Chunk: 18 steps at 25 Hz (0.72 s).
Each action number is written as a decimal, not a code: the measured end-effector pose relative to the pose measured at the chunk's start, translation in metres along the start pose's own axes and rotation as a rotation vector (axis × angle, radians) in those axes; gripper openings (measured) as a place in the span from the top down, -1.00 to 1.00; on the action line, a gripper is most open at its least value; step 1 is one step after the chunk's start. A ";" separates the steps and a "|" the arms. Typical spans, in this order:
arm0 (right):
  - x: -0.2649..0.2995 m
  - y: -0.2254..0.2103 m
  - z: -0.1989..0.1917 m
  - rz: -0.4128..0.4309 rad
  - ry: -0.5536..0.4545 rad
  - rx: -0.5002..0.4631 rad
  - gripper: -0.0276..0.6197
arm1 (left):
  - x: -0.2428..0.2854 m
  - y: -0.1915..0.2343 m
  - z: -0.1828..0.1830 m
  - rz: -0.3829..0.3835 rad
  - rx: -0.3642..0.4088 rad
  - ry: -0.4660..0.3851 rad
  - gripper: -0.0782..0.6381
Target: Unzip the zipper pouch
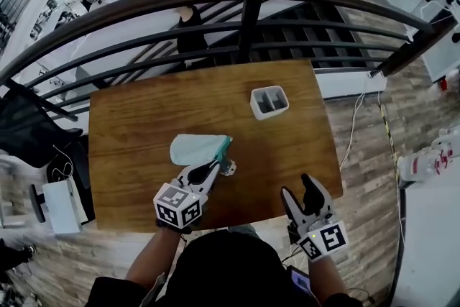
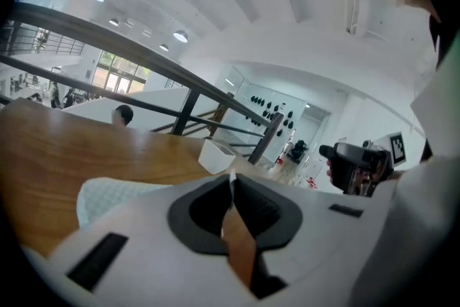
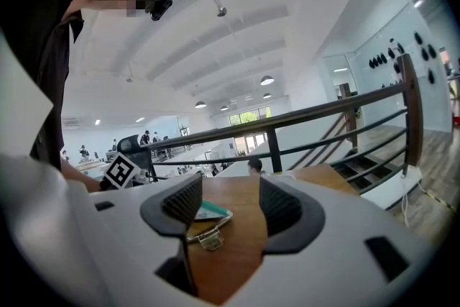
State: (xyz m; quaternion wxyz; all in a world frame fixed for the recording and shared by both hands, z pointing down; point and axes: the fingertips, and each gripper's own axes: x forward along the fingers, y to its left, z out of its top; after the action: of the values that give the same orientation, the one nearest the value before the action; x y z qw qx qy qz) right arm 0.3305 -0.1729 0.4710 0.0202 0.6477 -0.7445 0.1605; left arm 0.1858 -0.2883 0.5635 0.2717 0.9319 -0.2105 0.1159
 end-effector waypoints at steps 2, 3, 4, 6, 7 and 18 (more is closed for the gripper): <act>0.004 0.002 0.005 0.024 -0.012 -0.008 0.15 | -0.007 -0.005 0.017 -0.011 -0.002 -0.030 0.70; 0.007 0.004 0.006 0.038 -0.015 -0.012 0.15 | -0.011 -0.009 0.025 -0.018 -0.006 -0.044 0.70; 0.010 0.006 0.007 0.054 -0.013 -0.015 0.15 | -0.015 -0.012 0.032 -0.024 -0.010 -0.056 0.70; 0.018 0.012 0.005 0.093 -0.006 -0.022 0.15 | -0.026 -0.017 0.042 -0.034 -0.011 -0.075 0.70; 0.023 0.016 0.005 0.115 -0.001 -0.025 0.15 | -0.032 -0.020 0.045 -0.037 -0.009 -0.081 0.70; 0.101 0.076 -0.029 0.487 0.160 -0.166 0.15 | -0.118 0.012 0.016 0.091 -0.137 -0.103 0.70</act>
State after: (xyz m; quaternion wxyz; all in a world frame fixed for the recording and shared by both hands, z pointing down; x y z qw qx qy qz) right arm 0.2355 -0.2540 0.5061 0.0928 0.4309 -0.8851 0.1494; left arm 0.0778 -0.2676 0.5174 0.3179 0.9054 -0.2737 0.0657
